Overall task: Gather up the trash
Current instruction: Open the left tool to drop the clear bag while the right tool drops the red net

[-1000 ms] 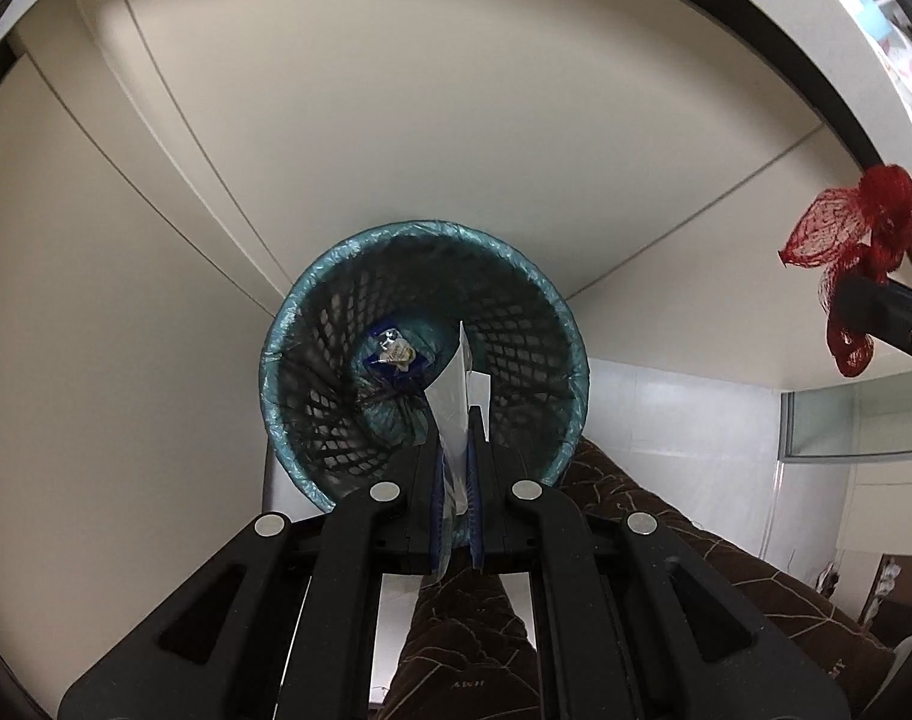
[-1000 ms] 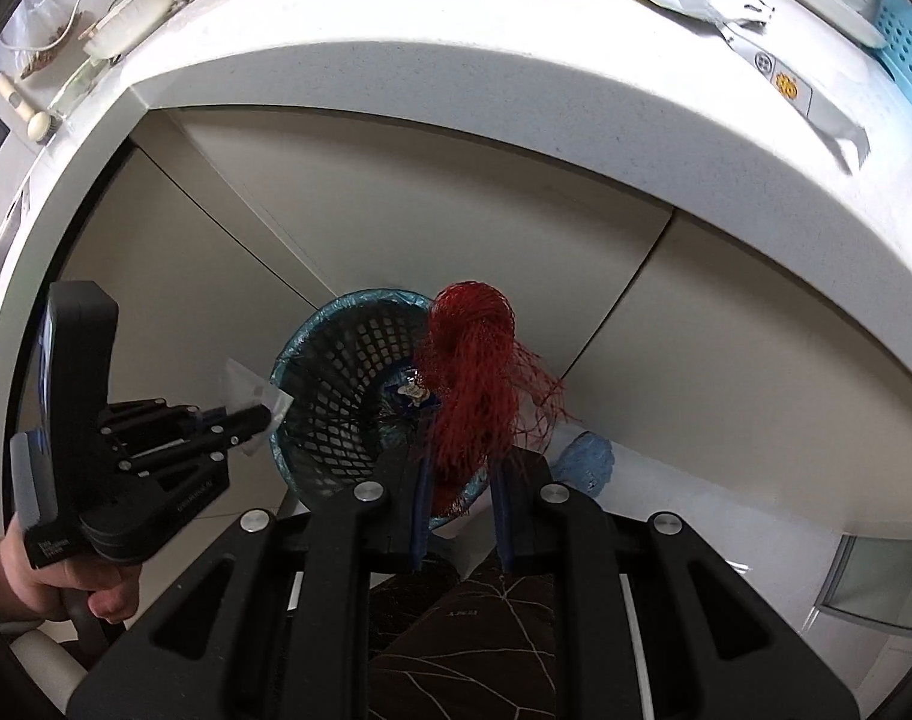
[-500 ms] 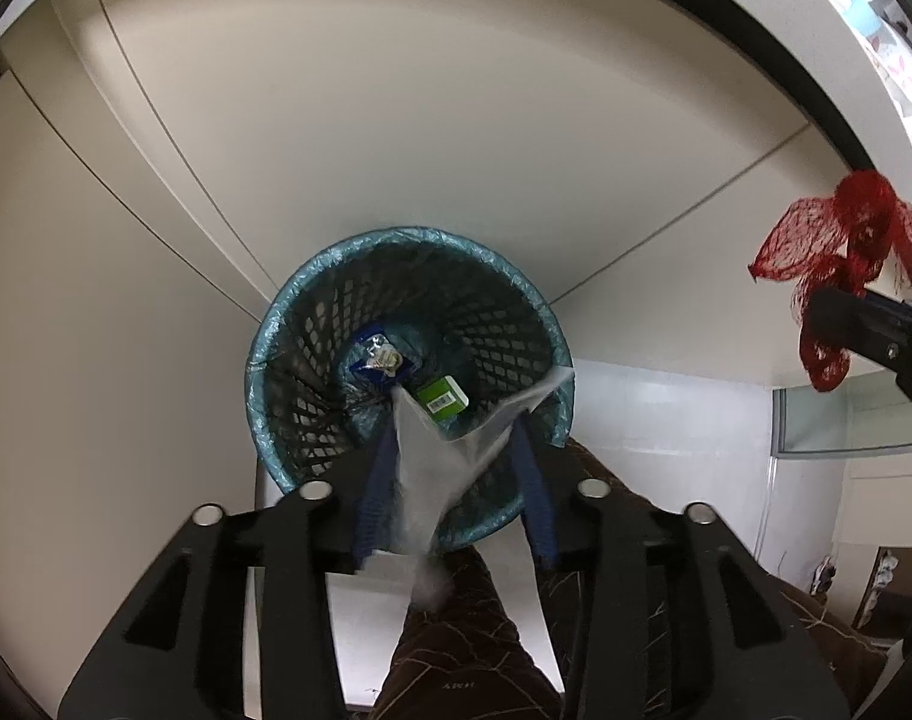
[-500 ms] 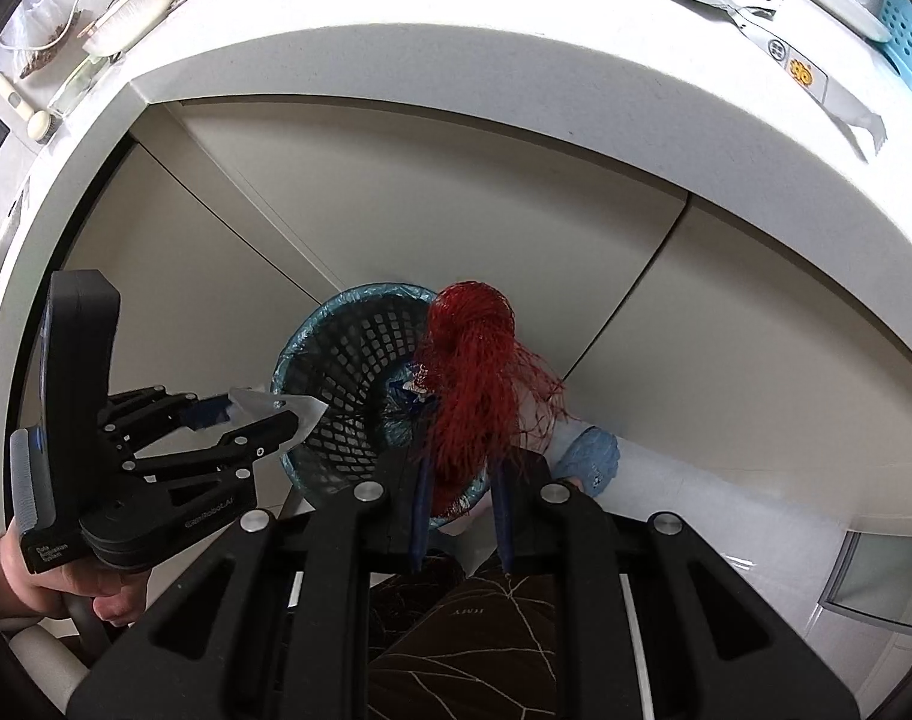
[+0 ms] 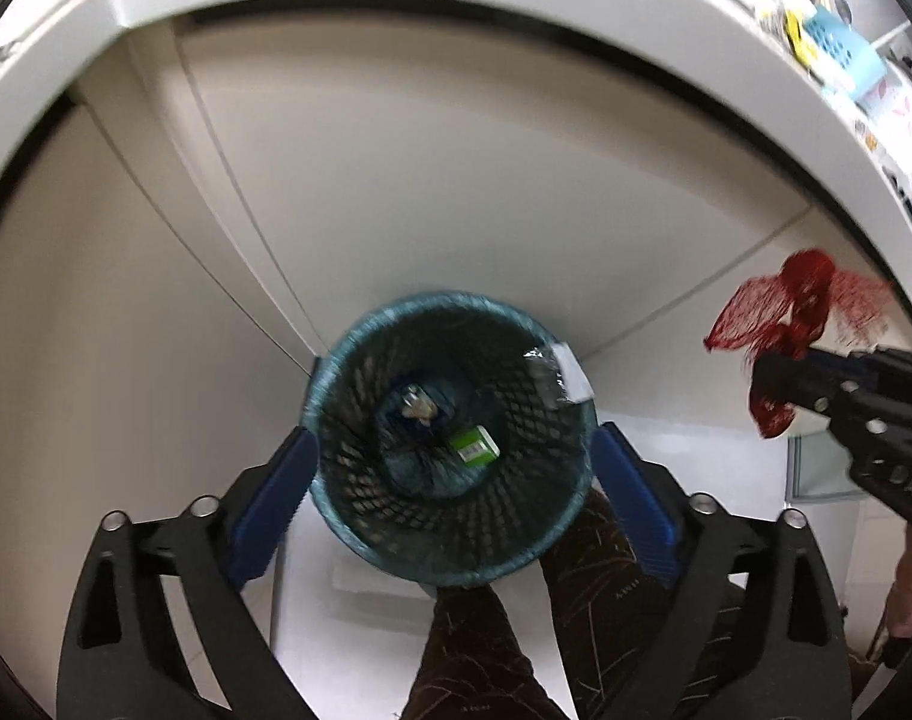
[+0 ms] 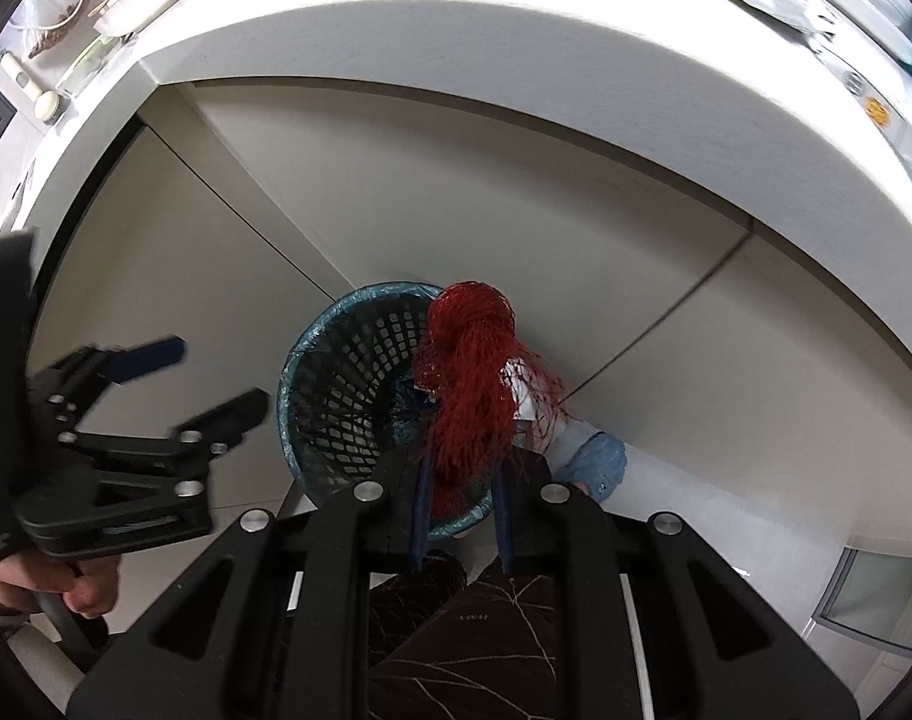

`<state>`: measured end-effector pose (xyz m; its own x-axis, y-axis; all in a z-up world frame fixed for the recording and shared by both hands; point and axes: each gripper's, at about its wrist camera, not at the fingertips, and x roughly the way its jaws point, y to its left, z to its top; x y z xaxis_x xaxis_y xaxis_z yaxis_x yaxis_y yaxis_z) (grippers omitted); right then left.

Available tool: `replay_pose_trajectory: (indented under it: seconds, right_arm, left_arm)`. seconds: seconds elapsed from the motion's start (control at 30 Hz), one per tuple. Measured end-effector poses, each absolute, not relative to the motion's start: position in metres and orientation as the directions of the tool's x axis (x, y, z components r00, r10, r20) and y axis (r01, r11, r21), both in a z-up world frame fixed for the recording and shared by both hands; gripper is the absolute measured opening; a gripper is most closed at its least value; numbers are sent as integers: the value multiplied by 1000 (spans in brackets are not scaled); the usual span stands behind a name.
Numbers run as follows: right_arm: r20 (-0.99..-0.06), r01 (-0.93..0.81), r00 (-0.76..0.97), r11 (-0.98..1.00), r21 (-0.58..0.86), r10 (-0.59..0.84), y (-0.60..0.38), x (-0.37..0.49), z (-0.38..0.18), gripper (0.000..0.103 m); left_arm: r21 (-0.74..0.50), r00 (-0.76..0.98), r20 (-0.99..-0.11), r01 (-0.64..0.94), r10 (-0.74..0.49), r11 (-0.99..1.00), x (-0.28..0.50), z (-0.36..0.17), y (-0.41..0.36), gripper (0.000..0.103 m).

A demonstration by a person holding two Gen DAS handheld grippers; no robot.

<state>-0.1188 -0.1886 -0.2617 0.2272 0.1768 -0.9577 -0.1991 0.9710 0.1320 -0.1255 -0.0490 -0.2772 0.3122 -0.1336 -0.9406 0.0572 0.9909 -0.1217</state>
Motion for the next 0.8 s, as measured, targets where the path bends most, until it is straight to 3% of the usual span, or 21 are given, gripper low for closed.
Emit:
replay_pose_trajectory:
  seconds: [0.3, 0.8]
  right_arm:
    - [-953, -196, 235, 970, 145, 190, -193, -107, -260, 16]
    - [-965, -314, 159, 937, 153, 211, -124, -106, -306, 17]
  left_arm:
    - [-104, 359, -929, -16, -91, 994, -119, -256, -20, 97]
    - [-85, 359, -932, -76, -52, 993, -128, -246, 18, 97]
